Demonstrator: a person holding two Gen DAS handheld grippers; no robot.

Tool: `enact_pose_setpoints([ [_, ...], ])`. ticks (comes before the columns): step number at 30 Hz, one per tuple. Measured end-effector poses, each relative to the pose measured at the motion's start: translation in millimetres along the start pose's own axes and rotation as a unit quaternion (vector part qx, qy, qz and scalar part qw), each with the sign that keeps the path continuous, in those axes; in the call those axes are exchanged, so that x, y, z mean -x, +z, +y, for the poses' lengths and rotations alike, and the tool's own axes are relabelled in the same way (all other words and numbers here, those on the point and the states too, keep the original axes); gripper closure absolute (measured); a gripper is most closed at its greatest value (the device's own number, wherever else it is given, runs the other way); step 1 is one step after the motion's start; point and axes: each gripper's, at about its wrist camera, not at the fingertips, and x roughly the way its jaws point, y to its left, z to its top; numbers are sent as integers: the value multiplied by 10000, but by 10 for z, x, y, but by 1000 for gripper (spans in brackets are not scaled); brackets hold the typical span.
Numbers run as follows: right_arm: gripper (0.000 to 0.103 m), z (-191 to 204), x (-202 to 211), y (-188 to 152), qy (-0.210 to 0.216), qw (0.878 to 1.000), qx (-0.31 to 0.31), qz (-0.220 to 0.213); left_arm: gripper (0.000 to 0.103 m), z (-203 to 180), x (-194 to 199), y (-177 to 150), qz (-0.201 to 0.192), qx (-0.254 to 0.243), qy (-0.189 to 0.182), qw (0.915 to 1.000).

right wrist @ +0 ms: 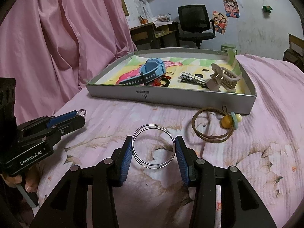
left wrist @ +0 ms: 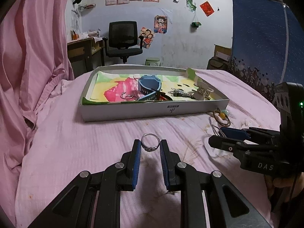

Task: Organize jewelry
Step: 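Lift the hoop and small ring and carry them over the tray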

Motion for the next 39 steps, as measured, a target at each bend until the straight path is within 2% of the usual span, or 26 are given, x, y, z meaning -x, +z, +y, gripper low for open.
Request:
enact_pose_setpoints([
  [17,63,0,143,51,70,9990,-57,-436,84,4,95,32,-205,80,77,9997],
  [29,63,12,305,106,79,9956,-49,-931,84,-46,242,152,-626,126,201,9978],
  [39,63,78,445,418,5,9875,204,-1563,84,-62,294,452,-1055,116,342,9938],
])
